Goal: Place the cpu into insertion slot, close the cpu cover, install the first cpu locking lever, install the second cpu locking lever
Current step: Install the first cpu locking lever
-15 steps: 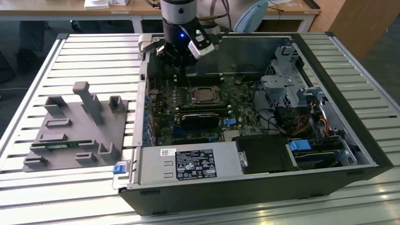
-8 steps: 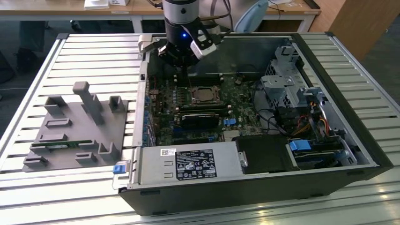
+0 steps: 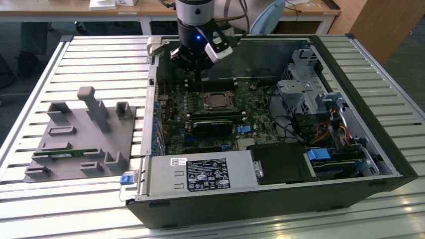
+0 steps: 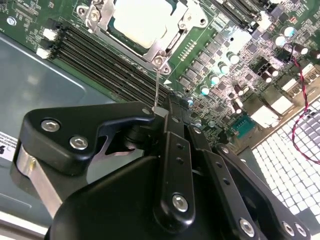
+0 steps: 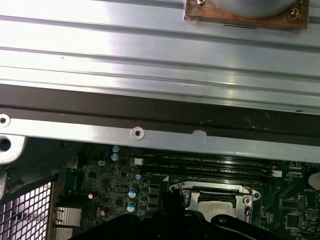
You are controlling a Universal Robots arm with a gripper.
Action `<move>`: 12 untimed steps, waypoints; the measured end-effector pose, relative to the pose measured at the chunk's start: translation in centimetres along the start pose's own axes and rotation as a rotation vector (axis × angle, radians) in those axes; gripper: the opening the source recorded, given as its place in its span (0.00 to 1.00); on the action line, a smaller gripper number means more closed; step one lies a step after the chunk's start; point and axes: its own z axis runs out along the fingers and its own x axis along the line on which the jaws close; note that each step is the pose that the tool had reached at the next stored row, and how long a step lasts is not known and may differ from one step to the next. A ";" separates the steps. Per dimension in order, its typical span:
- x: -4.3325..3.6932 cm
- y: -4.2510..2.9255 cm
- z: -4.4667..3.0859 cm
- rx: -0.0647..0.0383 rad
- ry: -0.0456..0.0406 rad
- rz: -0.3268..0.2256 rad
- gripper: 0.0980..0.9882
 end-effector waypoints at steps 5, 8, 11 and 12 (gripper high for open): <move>-0.22 -0.01 0.01 0.000 0.0000 0.000 0.01; -0.35 -0.02 0.01 0.000 0.0000 0.000 0.01; -0.47 -0.03 0.01 0.000 0.0000 0.000 0.01; -0.50 -0.04 0.02 0.000 -0.0001 0.000 0.01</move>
